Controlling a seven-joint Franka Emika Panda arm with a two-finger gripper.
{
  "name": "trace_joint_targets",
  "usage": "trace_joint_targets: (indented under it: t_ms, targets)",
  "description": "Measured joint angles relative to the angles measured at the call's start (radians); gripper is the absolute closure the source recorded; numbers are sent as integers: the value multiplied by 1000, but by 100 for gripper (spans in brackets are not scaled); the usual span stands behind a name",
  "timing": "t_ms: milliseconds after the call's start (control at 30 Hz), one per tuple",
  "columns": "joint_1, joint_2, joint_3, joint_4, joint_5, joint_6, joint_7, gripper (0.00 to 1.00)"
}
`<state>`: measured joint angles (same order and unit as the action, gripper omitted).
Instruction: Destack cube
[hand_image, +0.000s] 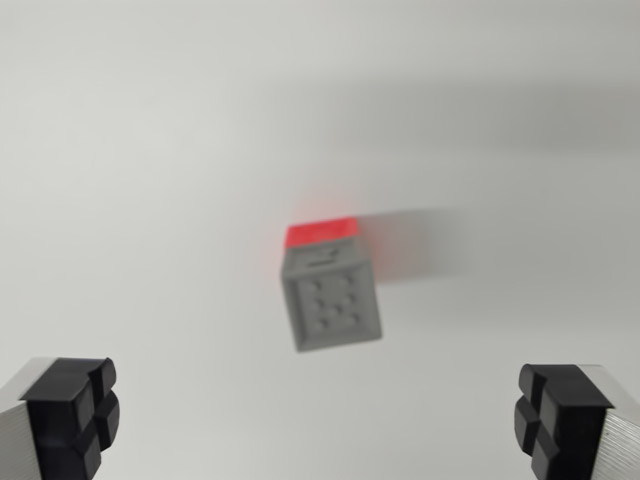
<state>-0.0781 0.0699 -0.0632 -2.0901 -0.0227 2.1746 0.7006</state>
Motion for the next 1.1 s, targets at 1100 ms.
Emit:
trace_joint_targets:
  t_ms: [1100]
  targets:
    - [-14, 49, -20, -271, 33, 298, -221, 0]
